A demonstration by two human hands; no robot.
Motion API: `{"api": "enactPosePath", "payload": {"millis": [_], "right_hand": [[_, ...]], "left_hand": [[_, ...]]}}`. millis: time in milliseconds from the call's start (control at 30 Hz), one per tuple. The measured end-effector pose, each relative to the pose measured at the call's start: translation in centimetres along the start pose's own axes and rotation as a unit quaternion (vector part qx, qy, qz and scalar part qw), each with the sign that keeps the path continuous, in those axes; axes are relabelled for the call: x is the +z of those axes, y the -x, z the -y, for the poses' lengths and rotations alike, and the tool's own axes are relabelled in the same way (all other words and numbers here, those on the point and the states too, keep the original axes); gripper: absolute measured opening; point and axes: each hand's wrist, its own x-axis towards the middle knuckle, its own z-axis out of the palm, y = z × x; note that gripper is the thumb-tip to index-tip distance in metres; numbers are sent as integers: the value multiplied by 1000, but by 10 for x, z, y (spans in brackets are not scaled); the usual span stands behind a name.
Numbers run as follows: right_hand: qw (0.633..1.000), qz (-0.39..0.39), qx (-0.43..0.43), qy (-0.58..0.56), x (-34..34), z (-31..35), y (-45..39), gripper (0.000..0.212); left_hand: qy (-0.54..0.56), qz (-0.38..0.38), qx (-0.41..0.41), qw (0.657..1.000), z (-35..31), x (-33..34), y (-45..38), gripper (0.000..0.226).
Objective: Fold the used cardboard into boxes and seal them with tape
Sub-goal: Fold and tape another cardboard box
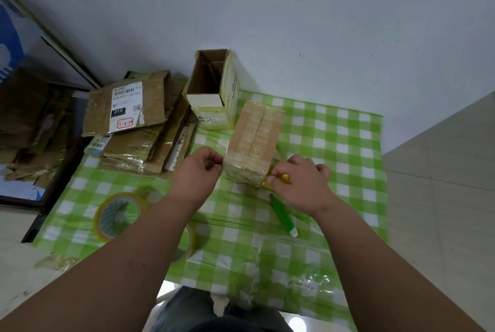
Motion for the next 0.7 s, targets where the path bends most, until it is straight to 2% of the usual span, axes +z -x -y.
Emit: {"api": "enactPosePath", "payload": {"millis": [267, 567, 700], "right_hand": [[998, -39, 3, 39, 2, 6, 1, 23], [991, -116, 30, 60, 18, 19, 0, 42], [993, -94, 42, 61, 21, 18, 0, 41]], "left_hand": [[-24, 21, 25, 999, 5, 0, -6, 11], [-70, -28, 46, 996, 5, 6, -7, 15], [-43, -20, 46, 998, 8, 6, -6, 16]]}}
